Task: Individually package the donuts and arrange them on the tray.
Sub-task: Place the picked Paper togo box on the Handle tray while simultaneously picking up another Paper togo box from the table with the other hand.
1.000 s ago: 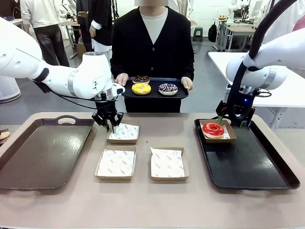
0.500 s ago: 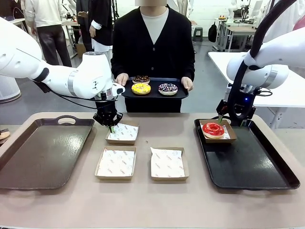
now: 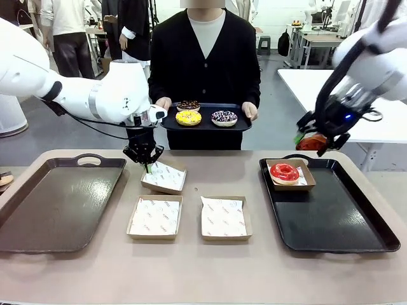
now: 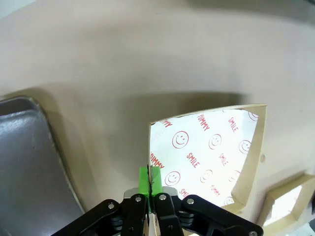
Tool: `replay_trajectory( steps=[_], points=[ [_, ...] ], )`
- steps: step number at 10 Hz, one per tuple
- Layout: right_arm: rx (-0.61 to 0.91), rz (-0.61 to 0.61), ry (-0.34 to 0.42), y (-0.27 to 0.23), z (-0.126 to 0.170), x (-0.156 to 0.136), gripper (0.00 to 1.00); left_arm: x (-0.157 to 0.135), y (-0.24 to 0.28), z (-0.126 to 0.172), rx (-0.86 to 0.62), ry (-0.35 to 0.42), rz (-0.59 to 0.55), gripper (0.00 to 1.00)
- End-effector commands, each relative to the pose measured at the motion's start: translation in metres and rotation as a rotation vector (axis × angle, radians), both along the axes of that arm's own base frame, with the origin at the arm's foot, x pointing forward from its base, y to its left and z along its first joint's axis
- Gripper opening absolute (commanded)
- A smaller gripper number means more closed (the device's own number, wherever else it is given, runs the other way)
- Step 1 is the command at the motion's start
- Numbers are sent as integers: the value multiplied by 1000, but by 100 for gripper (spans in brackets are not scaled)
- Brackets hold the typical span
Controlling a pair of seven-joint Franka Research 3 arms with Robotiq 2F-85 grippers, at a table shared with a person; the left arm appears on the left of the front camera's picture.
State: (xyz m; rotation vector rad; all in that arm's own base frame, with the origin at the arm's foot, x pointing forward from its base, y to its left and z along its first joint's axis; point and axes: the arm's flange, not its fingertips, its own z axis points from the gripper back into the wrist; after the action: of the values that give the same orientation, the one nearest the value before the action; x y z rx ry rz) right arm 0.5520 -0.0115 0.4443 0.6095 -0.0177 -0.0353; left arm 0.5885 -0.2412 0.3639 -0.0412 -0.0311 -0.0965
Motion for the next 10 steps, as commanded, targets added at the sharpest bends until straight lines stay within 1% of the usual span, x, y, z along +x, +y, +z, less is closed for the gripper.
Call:
replay_trajectory(
  steps=[1, 2, 3, 5, 8, 10],
  points=[
    [187, 17, -10, -54, 20, -52, 100, -13, 2, 41, -21, 0, -12, 0],
    [273, 21, -30, -74, 27, -72, 100, -20, 1, 61, -22, -15, -14, 0],
    [328, 15, -51, -98, 28, -84, 100, -19, 0, 76, -36, -31, -17, 0],
    [455, 3, -77, -139, 20, -113, 100, -26, -1, 110, -57, -45, -15, 0],
    [555, -31, -123, -171, -4, -146, 100, -21, -5, 132, -76, -48, 3, 0],
    [599, -44, -172, -188, -22, -156, 100, -11, -4, 133, -94, -44, 15, 0]
  ],
)
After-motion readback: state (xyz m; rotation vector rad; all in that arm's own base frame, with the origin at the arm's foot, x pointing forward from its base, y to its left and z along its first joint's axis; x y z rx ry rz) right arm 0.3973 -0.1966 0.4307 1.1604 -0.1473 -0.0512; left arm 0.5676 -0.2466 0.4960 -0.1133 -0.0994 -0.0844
